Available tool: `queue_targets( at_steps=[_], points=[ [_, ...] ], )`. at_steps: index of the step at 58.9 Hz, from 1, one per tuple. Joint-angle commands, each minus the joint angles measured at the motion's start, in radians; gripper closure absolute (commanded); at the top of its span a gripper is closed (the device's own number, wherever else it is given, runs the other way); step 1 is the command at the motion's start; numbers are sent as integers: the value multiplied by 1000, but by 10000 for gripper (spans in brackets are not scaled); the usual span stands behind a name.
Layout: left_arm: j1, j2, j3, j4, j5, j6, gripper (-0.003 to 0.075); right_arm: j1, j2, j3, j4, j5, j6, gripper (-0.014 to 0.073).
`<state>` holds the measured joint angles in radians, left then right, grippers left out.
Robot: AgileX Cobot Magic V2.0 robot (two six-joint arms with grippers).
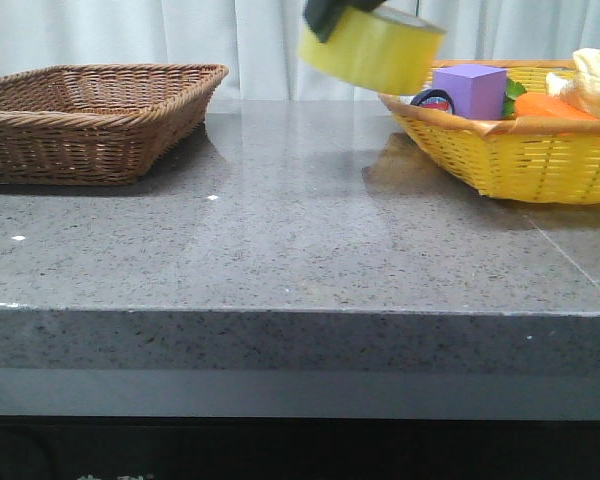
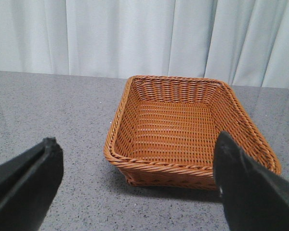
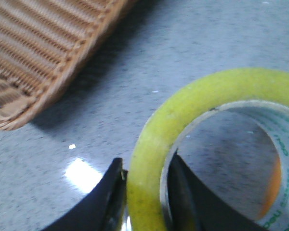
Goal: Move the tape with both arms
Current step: 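Carry the tape roll toward the left arm and set it on the table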
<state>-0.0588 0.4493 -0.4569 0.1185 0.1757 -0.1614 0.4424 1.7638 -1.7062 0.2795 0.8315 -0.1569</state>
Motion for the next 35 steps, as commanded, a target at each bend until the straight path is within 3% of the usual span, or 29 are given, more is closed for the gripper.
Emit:
queue_targets(
  at_steps=[1,17,35],
  points=[
    [4,12,-37,1,-75,-3,104,35,-61,-41,14,-56,-28,496],
    [4,12,-37,1,-75,-3,104,107,-58,71,12,-83,-28,496],
    [4,12,-37,1,-75,-3,104,110,-32,146,20,-134,-28,495]
  ],
)
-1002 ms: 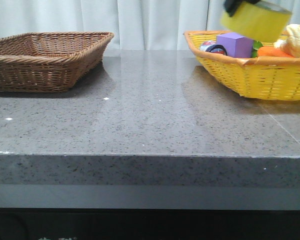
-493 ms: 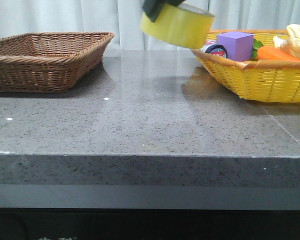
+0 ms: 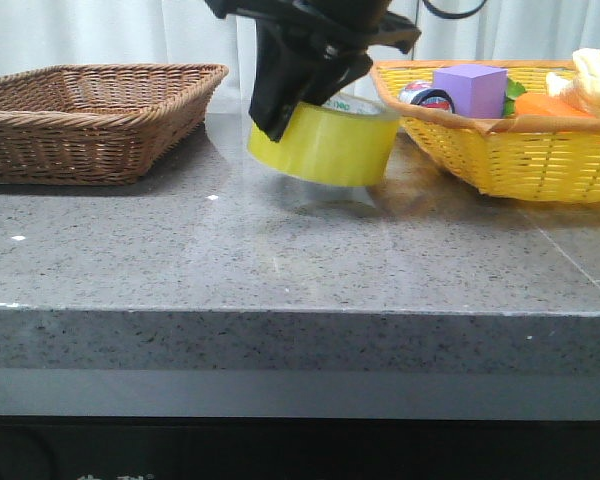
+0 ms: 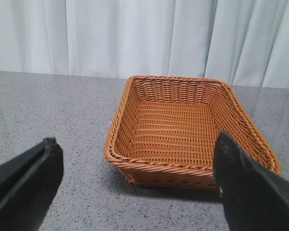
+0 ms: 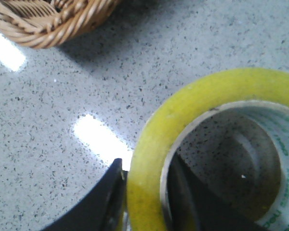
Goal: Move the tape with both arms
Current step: 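Carry the tape roll toward the left arm and set it on the table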
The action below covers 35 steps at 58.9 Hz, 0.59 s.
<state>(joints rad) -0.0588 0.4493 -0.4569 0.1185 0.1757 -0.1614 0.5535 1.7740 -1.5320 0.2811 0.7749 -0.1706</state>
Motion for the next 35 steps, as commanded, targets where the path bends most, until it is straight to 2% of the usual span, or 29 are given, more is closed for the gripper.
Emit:
queue_targets(
  at_steps=[1,22,27,35],
  points=[
    [4,12,-37,1,-75,-3,104,-1,-41,-28,20,-78,-14,495],
    [4,12,-37,1,-75,-3,104,-1,-24,-28,71,-77,-14,489],
    [4,12,-37,1,-75,-3,104,-1,-24,-28,71,-76,-14,433],
    [4,12,-37,1,-75,-3,104,-1,-24,-28,75,-76,-14,279]
  ],
)
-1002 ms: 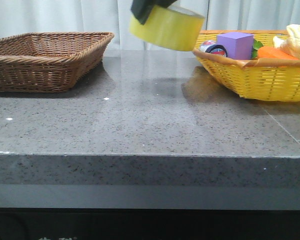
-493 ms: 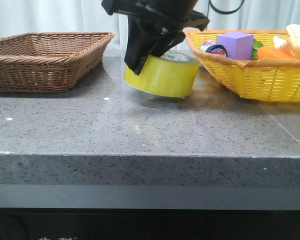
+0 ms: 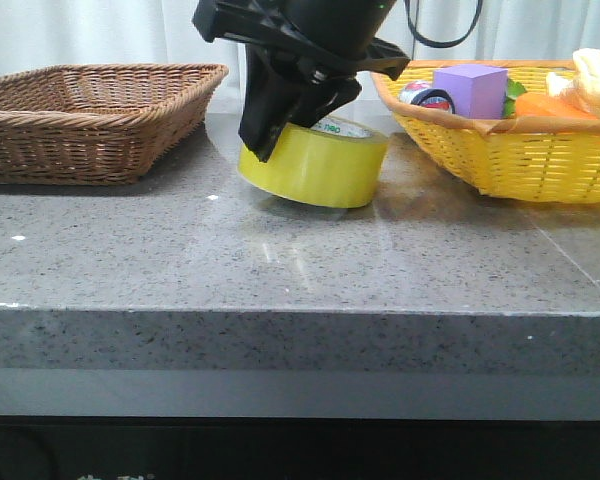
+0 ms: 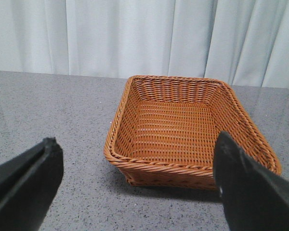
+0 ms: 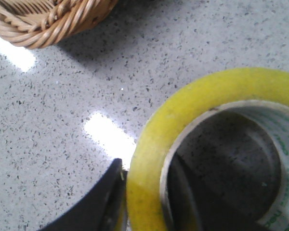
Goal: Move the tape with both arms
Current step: 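Carry the tape roll toward the left arm and set it on the table, then open the right gripper and withdraw it back over the yellow basket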
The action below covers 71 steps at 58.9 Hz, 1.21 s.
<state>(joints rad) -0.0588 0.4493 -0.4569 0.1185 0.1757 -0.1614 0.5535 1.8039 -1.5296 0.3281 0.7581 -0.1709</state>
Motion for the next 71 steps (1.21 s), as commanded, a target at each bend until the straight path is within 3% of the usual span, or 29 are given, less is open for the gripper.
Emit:
queue_targets(
  at_steps=[1,9,23,29,38,43,59,71],
  points=[
    [4,12,-37,1,-75,-3,104,-1,-54,-30,28,-59,-14,265],
    [4,12,-37,1,-75,-3,104,-1,-54,-30,32,-60,-14,197],
    [4,12,-37,1,-75,-3,104,-1,-68,-35,32,-61,-14,207],
    [4,12,-37,1,-75,-3,104,-1,-87,-35,32,-61,-14,312],
    [4,12,-37,1,-75,-3,104,-1,-101,-35,32,-61,-14,574],
    [4,12,-37,1,-75,-3,104,-1,-101,-35,32,-62,-14,666],
    [4,12,-37,1,-75,-3,104,-12,-106,-35,12,-71,-14,652],
    [4,12,-37,1,-75,-3,104,-114,-175,-33,-2,-37,-13,652]
  ],
)
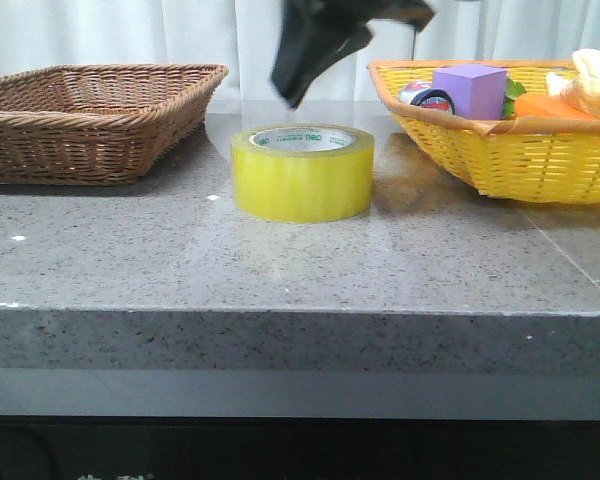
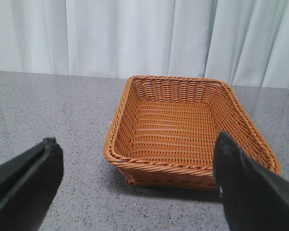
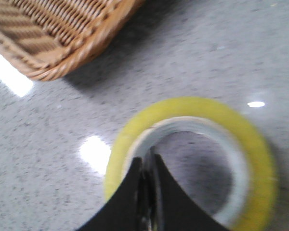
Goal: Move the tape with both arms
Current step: 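Open the right gripper and withdraw it back over the yellow basket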
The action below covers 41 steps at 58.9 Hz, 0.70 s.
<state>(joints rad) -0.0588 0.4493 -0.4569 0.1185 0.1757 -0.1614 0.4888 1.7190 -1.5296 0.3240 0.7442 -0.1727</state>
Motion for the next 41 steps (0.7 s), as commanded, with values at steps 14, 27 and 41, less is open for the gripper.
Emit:
queue_targets(
  at_steps=[14,27,41],
  points=[
    [4,12,-37,1,-75,-3,104,-235,-213,-30,-2,46,-11,652],
    [4,12,-37,1,-75,-3,104,-358,-378,123,-48,-29,-11,652],
    [4,12,-37,1,-75,-3,104,-399,-643,455,-67,-285,-12,652]
  ],
)
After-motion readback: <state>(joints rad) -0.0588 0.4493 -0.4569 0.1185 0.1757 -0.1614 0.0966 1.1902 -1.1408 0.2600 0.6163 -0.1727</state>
